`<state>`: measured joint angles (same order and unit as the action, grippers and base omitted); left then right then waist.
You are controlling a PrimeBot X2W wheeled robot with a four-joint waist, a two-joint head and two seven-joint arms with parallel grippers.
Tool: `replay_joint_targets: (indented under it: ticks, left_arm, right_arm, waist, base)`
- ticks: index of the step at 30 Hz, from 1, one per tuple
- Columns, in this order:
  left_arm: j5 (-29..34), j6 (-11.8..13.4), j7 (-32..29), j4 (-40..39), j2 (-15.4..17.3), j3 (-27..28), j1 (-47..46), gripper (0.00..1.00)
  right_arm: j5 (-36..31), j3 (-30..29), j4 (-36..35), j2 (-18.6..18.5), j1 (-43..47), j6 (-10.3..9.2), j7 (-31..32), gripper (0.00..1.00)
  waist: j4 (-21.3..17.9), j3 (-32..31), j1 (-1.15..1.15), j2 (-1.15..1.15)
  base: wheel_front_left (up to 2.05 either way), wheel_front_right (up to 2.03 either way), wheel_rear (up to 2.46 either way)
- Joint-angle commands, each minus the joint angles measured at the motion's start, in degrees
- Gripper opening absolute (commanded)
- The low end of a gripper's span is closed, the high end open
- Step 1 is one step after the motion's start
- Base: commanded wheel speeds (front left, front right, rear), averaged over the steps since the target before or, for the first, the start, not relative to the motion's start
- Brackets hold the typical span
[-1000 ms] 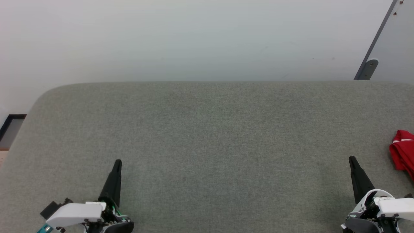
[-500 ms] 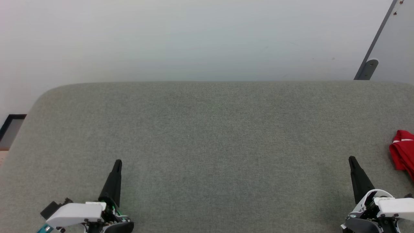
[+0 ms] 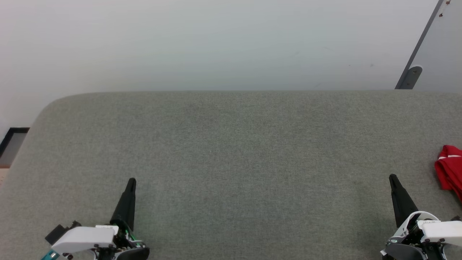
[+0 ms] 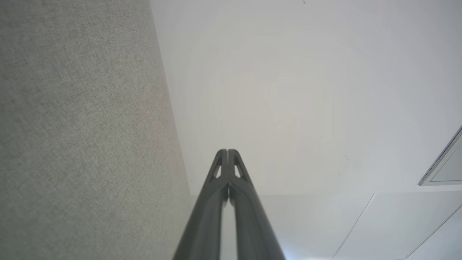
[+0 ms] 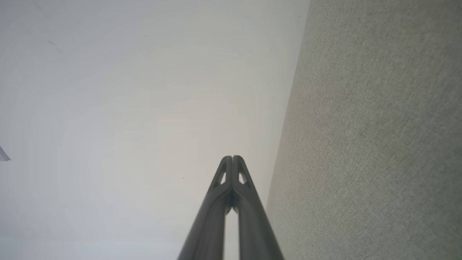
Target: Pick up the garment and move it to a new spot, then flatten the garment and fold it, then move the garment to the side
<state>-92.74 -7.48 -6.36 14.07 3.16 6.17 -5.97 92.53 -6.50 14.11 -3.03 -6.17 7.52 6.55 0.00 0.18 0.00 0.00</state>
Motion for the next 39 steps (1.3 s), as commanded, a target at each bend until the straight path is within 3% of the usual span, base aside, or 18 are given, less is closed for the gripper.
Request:
replay_joint_targets:
  ticks: [1, 39]
  left_arm:
    - [0.2, 0.0, -0.1, 0.1, -0.2, 0.2, -0.6, 0.0]
    - [0.4, 0.0, -0.2, 0.1, -0.2, 0.3, -0.6, 0.0]
  right_arm:
    - [-0.2, 0.0, 0.0, 0.2, -0.2, -0.06, 0.1, 0.0]
    - [-0.2, -0.1, 0.0, 0.3, -0.3, -0.06, 0.1, 0.0]
  waist:
    - [0.0, 0.0, 0.0, 0.0]
    - [0.0, 0.0, 0.0, 0.0]
  base:
    - [0.0, 0.0, 0.0]
    - [0.0, 0.0, 0.0]
